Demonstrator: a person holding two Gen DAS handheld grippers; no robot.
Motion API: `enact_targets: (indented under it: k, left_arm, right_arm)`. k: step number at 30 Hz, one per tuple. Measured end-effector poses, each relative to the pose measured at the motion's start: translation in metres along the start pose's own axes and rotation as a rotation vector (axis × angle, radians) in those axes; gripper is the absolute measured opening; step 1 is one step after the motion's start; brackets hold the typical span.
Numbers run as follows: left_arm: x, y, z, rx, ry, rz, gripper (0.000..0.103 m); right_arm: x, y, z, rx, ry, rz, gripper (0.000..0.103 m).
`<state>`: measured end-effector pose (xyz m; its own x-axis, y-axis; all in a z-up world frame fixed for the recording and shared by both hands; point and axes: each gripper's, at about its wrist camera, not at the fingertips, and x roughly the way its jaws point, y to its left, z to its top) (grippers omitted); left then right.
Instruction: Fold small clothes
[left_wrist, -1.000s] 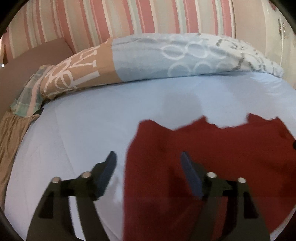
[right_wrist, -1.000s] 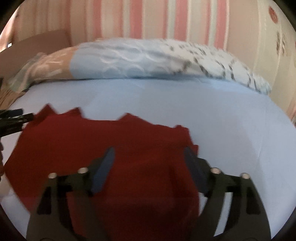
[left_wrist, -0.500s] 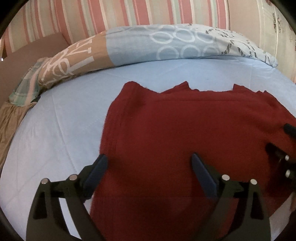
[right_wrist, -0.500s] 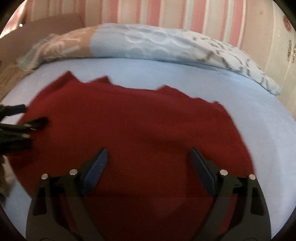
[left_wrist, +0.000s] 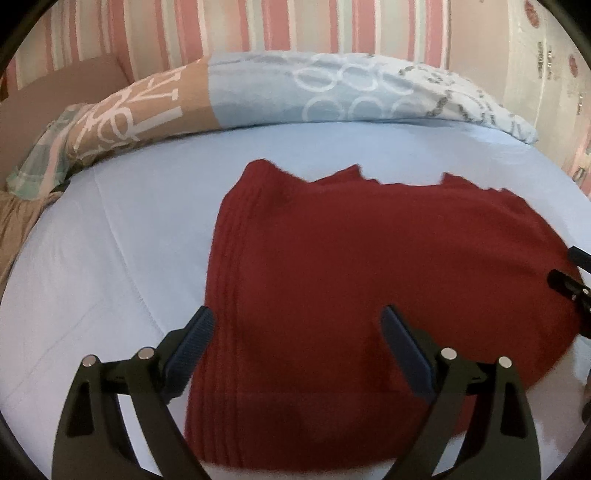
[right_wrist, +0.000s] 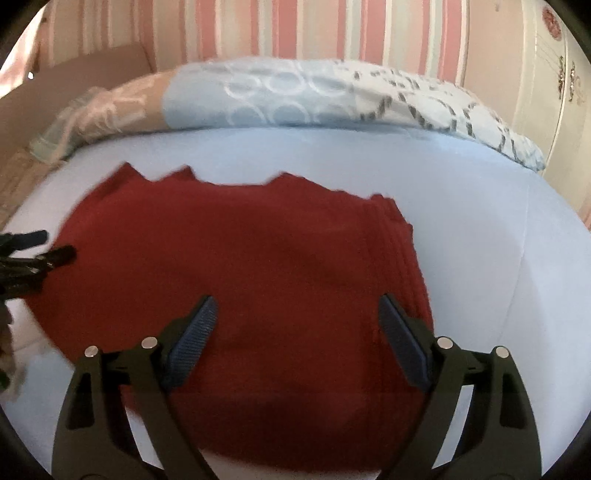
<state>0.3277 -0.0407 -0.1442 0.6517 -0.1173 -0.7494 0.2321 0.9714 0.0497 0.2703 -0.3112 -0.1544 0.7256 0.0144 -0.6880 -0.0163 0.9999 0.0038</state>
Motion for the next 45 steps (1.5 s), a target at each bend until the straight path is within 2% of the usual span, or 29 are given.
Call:
enact_targets:
  k: [7,10,15,30,36,39,42,45]
  left_arm:
    - [-0.008,-0.012,-0.024,0.024,0.047,0.002,0.092]
    - [-0.002,-0.008,-0.033,-0.003,0.075,-0.005,0.092]
    - [0.004,-0.012,-0.038,0.023,0.087,0.025,0.092]
    - [0.01,-0.012,-0.041,0.027,0.102,0.048,0.093]
    - [0.01,-0.013,-0.04,0.029,0.105,0.056,0.094]
    - [0.006,-0.013,-0.037,0.013,0.116,0.049,0.094]
    - [-0.008,-0.014,-0.033,-0.012,0.104,0.028,0.094]
    - [-0.02,-0.022,-0.031,-0.009,0.093,0.014,0.094]
  right_arm:
    - [-0.003,0.006,-0.035,0.027,0.079,-0.026,0.089]
    - [0.003,0.0,-0.043,0.048,0.109,-0.026,0.089]
    - [0.009,0.0,-0.047,0.052,0.138,-0.039,0.09]
    - [0.018,-0.001,-0.05,0.047,0.175,-0.048,0.095]
    - [0.014,-0.002,-0.046,0.032,0.166,-0.029,0.097]
    - [-0.012,-0.007,-0.041,0.039,0.09,0.005,0.097]
    - [-0.038,-0.016,-0.04,0.038,0.027,-0.008,0.1]
    - [-0.051,-0.036,-0.048,0.095,0.029,-0.015,0.1]
